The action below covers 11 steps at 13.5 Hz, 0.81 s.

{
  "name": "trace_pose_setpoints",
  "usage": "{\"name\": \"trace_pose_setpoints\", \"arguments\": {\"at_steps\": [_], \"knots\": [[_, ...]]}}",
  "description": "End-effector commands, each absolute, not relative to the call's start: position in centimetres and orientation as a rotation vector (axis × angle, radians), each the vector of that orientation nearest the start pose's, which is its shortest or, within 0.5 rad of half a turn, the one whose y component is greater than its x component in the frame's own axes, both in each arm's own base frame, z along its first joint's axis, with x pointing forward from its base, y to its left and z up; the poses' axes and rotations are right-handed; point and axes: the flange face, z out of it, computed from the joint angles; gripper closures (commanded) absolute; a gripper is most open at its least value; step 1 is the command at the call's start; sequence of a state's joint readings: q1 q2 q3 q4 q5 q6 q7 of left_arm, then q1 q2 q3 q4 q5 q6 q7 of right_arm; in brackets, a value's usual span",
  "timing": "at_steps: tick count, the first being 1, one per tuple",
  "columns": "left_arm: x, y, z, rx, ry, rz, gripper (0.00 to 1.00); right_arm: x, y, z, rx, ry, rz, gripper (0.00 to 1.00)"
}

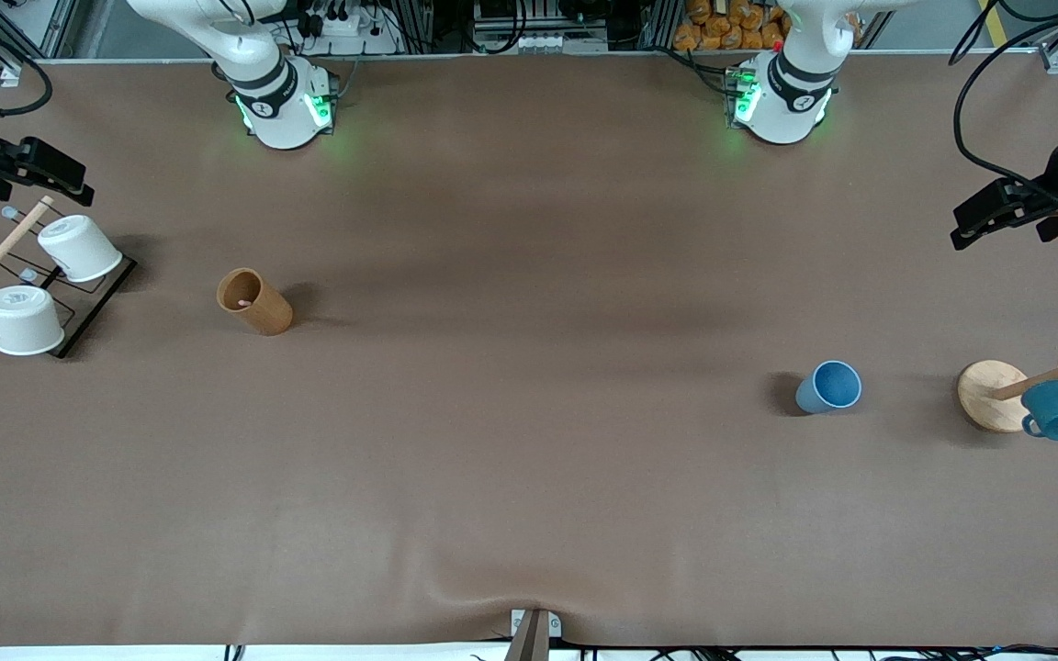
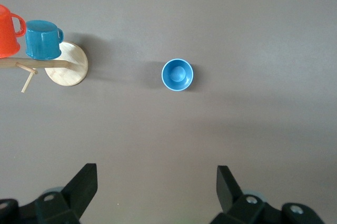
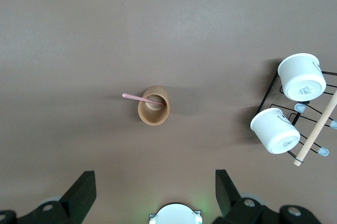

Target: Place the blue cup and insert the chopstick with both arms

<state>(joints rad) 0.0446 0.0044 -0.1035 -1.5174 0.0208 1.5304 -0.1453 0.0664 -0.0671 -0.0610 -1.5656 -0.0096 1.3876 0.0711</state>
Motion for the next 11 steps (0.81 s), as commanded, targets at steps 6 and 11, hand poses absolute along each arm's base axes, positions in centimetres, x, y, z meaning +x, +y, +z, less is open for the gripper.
{"name": "trace_pose_setpoints", "arguments": {"at_steps": [6,11], "knots": [[58.7,-0.8,54.0,-3.116,-0.144,0.004,0.00,58.9,3.4,53.2,-3.155,0.022,0.330,0.00],[61.1,0.8,42.0,-3.136,-0.080,-0.005,0.00,60.7,8.3,43.4,-3.154,-0.103,0.554,0.00]]}}
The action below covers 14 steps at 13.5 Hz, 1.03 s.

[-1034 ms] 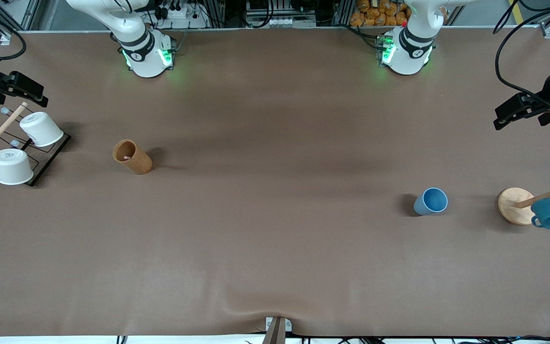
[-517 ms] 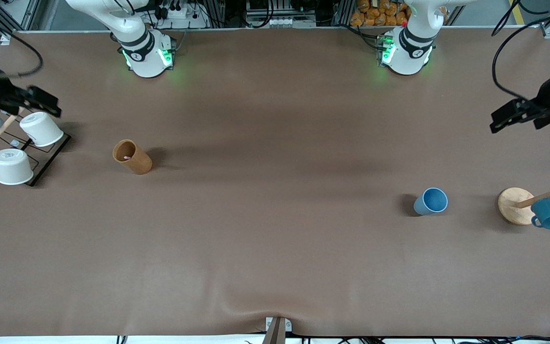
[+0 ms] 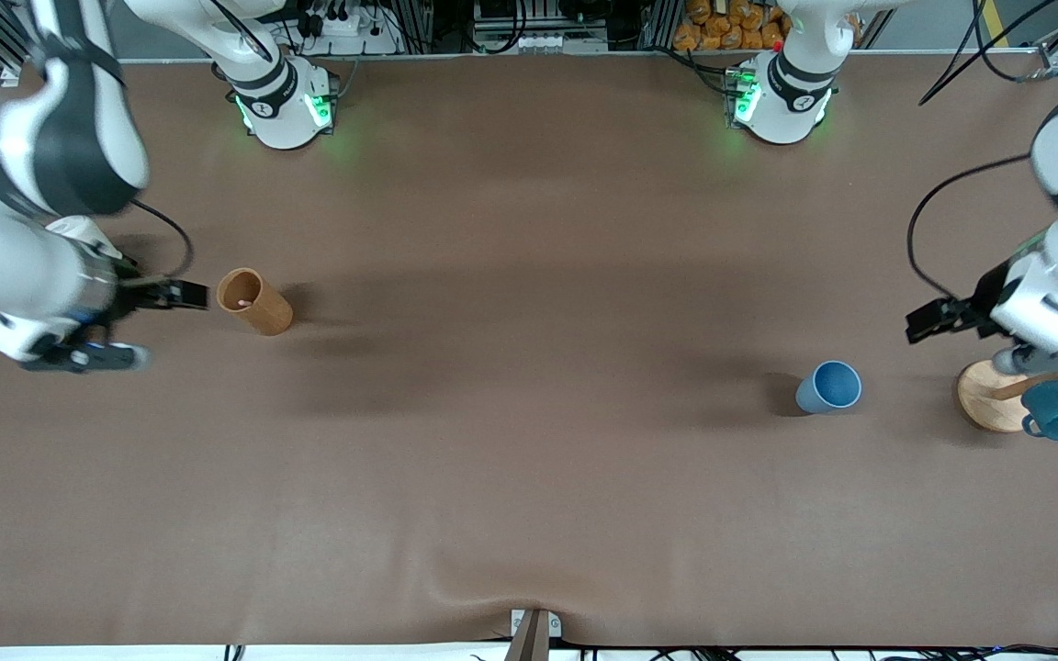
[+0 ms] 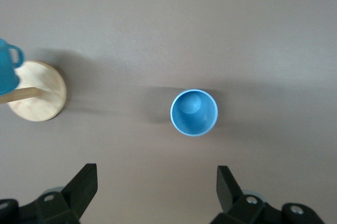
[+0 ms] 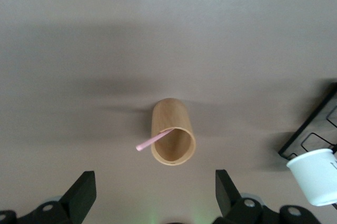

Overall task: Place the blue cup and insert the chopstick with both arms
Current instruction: 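Reach the right gripper to the pink chopstick while the left gripper reaches the blue cup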

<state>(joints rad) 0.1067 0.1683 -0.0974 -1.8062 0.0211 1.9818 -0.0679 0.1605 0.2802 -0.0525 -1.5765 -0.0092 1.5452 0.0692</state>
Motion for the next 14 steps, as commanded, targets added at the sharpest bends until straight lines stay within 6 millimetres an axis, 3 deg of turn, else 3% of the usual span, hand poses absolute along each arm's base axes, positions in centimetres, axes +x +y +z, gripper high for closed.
{"name": "trace_pose_setpoints", "arguments": {"at_steps": [1,7,11,14], "knots": [[61.3,0.7,40.1,-3.139,-0.074,0.007,0.00,60.7,9.4,41.7,-3.151,-0.129,0.612,0.00],[63.1,0.7,32.8,-3.155,-0.074,0.009,0.00,58.9,10.7,33.9,-3.111,-0.170,0.911,0.00],[63.2,1.0,29.7,-3.158,-0.083,0.045,0.01,58.5,10.3,32.8,-3.119,-0.176,0.950,0.00],[63.0,0.7,28.5,-3.159,-0.079,0.079,0.16,58.6,9.8,32.2,-3.170,-0.204,0.969,0.00]]}}
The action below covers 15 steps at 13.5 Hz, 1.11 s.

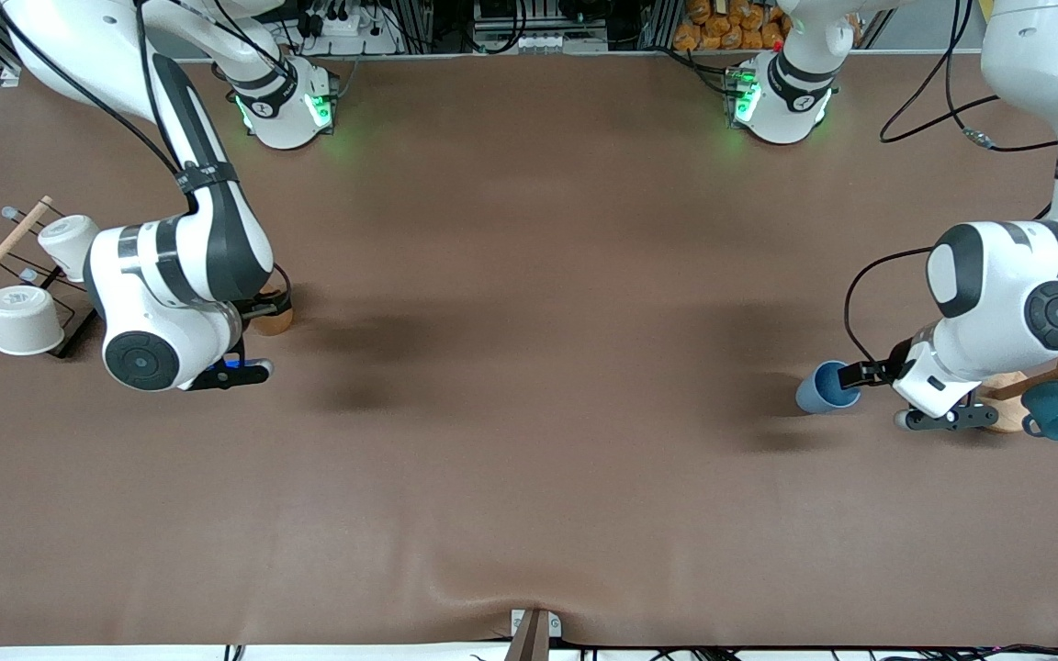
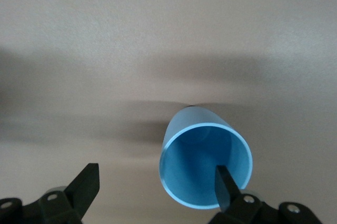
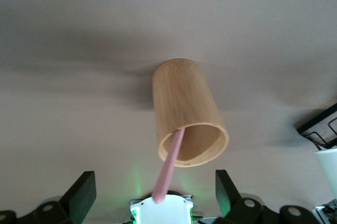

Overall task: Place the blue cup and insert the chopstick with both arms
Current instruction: 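Grasp the chopstick with the right gripper while the left gripper grasps the cup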

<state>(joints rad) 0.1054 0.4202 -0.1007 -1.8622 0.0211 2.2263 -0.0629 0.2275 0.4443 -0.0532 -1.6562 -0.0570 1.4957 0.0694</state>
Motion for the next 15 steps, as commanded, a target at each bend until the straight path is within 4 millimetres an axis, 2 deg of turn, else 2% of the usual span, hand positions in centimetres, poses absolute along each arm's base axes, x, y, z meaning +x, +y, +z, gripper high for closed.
{"name": "trace_pose_setpoints", "arguments": {"at_steps": [1,2,4,6,7,8,9,10,11,12,14,15], "knots": [[63.0,0.8,27.7,-3.160,-0.082,0.096,0.20,58.6,9.8,32.2,-3.170,-0.203,0.969,0.04],[63.0,0.8,27.1,-3.162,-0.082,0.091,0.24,58.6,9.8,32.2,-3.170,-0.203,0.969,0.08],[63.1,0.8,26.0,-3.164,-0.083,0.094,0.43,58.7,9.6,32.3,-3.171,-0.199,0.964,0.24],[63.1,0.3,25.5,-3.164,-0.070,0.096,0.68,59.0,9.3,32.4,-3.173,-0.189,0.949,0.48],[63.2,0.1,25.2,-3.165,-0.065,0.099,0.87,59.0,9.3,32.6,-3.174,-0.189,0.942,0.50],[63.2,-0.1,25.3,-3.165,-0.056,0.099,1.00,59.1,9.3,32.5,-3.176,-0.190,0.942,0.50],[63.2,-0.8,25.6,-3.168,-0.035,0.099,1.00,59.1,9.3,32.7,-3.178,-0.190,0.937,0.50],[63.2,-2.6,25.8,-3.173,0.007,0.096,1.00,59.2,9.3,32.8,-3.181,-0.191,0.932,0.50],[63.3,-3.1,26.2,-3.174,0.009,0.089,1.00,59.3,9.3,32.9,-3.182,-0.191,0.927,0.50],[63.6,-4.4,27.1,-3.179,0.038,0.063,1.00,59.3,9.4,33.0,-3.183,-0.193,0.925,0.51],[63.3,-8.4,29.5,-3.196,0.124,0.050,1.00,59.3,9.3,33.0,-3.183,-0.191,0.925,0.68],[62.9,-11.3,30.6,-3.209,0.188,0.041,1.00,59.4,9.2,33.1,-3.183,-0.188,0.923,0.76]]}}
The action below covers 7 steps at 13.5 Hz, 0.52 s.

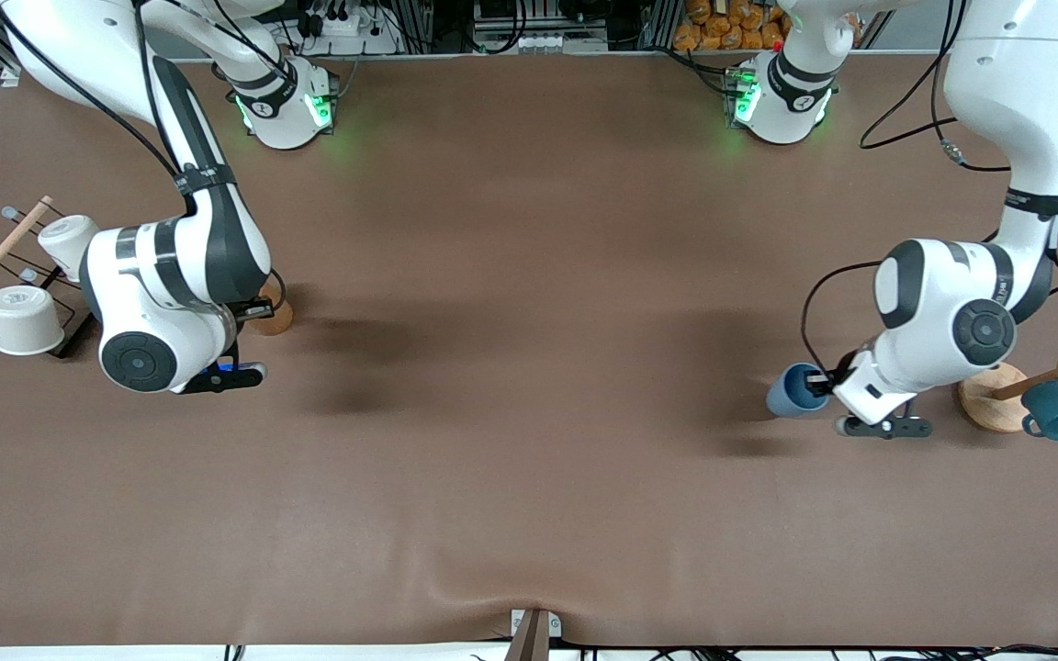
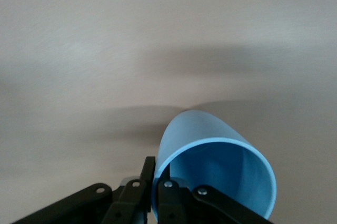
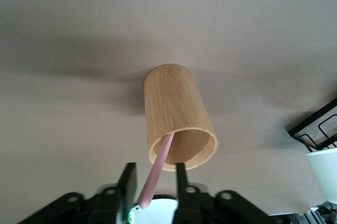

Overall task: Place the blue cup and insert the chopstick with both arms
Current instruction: 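Lift the chopstick from the wooden cup while the left gripper carries the cup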

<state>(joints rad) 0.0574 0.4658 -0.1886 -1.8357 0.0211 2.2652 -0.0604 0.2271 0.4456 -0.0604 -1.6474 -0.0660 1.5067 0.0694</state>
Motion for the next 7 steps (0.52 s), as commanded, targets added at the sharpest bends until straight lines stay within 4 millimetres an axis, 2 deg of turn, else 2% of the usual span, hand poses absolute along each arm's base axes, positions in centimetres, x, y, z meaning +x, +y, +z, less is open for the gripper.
{"name": "trace_pose_setpoints", "arguments": {"at_steps": [1,2,3,7], "knots": [[62.5,-13.8,31.4,-3.217,0.226,0.027,1.00,59.4,9.2,33.1,-3.183,-0.189,0.920,0.86],[61.9,-16.5,32.3,-3.225,0.240,0.012,1.00,59.4,9.3,33.1,-3.182,-0.188,0.920,0.97],[61.2,-19.2,32.7,-3.228,0.229,0.009,1.00,59.4,9.3,33.1,-3.182,-0.188,0.920,1.00],[57.6,-30.5,33.5,-3.247,0.047,0.015,1.00,59.2,9.3,33.4,-3.180,-0.188,0.925,1.00]]}}
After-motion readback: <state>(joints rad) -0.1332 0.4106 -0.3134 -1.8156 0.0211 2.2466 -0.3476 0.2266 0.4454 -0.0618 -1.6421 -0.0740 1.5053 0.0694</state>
